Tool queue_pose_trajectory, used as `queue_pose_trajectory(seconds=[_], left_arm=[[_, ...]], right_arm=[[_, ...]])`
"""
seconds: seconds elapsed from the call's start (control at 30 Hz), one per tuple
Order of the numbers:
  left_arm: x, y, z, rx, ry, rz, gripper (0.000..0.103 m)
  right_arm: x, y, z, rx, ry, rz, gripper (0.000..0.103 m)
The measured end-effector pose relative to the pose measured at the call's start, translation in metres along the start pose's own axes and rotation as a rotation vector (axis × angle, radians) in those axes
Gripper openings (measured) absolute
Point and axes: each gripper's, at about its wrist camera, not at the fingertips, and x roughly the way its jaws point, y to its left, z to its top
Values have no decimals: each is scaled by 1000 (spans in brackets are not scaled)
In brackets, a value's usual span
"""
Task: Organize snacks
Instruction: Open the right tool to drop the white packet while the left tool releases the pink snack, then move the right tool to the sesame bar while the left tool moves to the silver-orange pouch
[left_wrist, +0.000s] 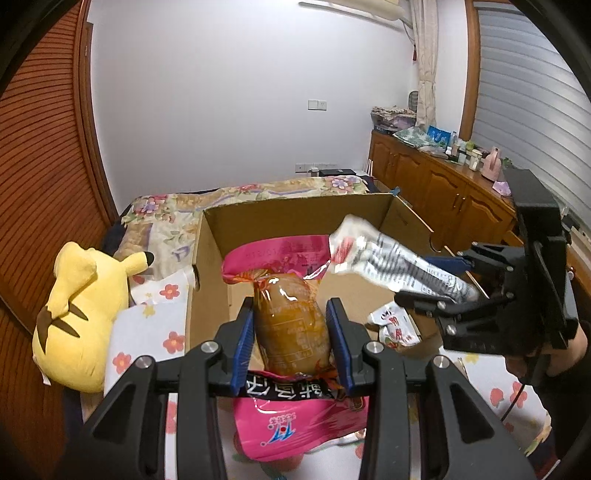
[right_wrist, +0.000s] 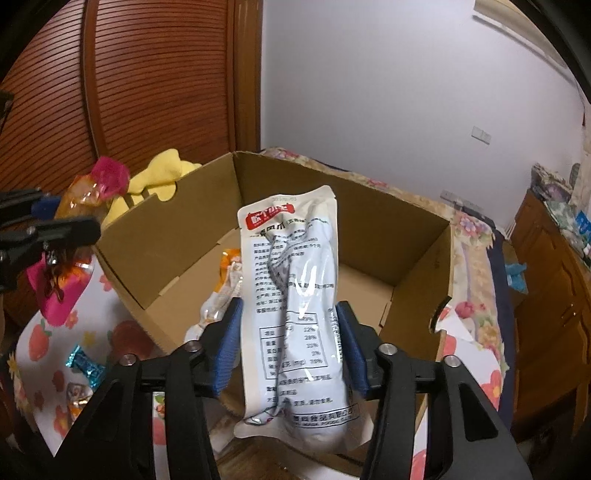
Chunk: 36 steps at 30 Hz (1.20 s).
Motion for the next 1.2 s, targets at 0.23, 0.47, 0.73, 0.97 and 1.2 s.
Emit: queue_pose_trajectory(seconds=[0.23,0.47,0.73,0.97,1.2], left_arm=[[28,2,16,9,18,-5,37],[59,-3,20,12,50,-3,37],[77,-5,18,8,74,8,41],[66,-7,14,10,68,-4,43],[26,-13,-4,22,34,-35,43]], right_arm=[[0,-7,2,15,-3,2,61],[-20,-14,-3,48,-44,15,61],[-41,-17,-17,67,-72,20,63],[-46,-15,-26,81,-66,20,64],[-64,-5,-45,102,-69,16,64]])
